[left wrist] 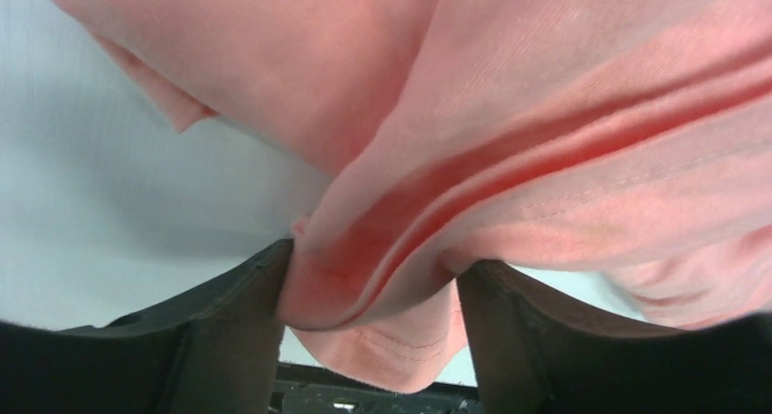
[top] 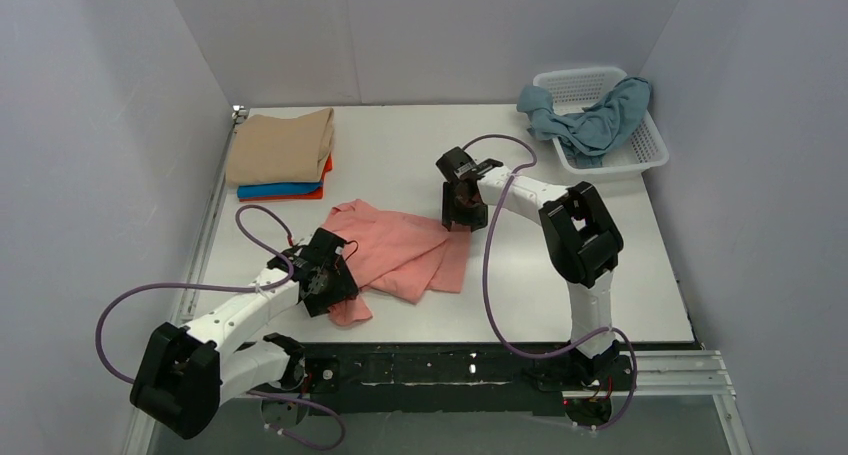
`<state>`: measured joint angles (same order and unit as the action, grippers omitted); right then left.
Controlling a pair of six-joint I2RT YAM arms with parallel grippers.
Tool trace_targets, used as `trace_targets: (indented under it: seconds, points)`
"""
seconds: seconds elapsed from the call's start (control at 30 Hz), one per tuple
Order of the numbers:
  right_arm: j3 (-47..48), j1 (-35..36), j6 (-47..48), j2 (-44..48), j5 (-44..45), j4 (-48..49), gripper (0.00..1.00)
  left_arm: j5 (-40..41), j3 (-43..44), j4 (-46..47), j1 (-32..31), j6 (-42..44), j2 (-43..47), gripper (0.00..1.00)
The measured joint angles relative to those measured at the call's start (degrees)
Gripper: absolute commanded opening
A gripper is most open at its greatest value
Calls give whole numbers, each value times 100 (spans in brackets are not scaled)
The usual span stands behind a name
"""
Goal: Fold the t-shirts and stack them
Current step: Flatten out the tshirt
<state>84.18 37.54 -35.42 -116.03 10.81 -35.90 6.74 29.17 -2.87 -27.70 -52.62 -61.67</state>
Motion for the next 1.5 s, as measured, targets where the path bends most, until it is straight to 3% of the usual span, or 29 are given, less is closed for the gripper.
trace_targets:
  seconds: [0.2, 0.33, 0.37, 0.57, 0.73, 1.0, 1.13, 1.5]
  points:
    - [-310, 173, -260, 197, 249, -35, 32, -17, 15, 409, 68, -59, -223, 1]
    - [-529, 203, -518, 337, 168, 48, 3, -63, 107, 535, 74, -37, -396, 0]
    - [-595, 201, -581, 378, 116, 107, 1, -61, 151, 503, 74, -26, -428, 0]
    - [-791, 199, -662, 544, 149, 264, 1, 72, 199, 74, 74, 33, -212, 0]
    - [-789, 144, -452, 811, 796, -96, 1, 734, 551, -997, 70, 136, 719, 0]
    - [-782, -883, 260, 2494, 1757, -367, 1, 2258, 2057, -1982, 105, 535, 1580, 0]
    - [-660, -1340, 780, 3412, 1930, -389, 1, 2680, 2780, -1958, 114, 975, 1545, 0]
    - [745, -1316, 1980, 5237, 1818, -339, 1, 2673, 4835, -1340, 131, 2638, 1532, 0]
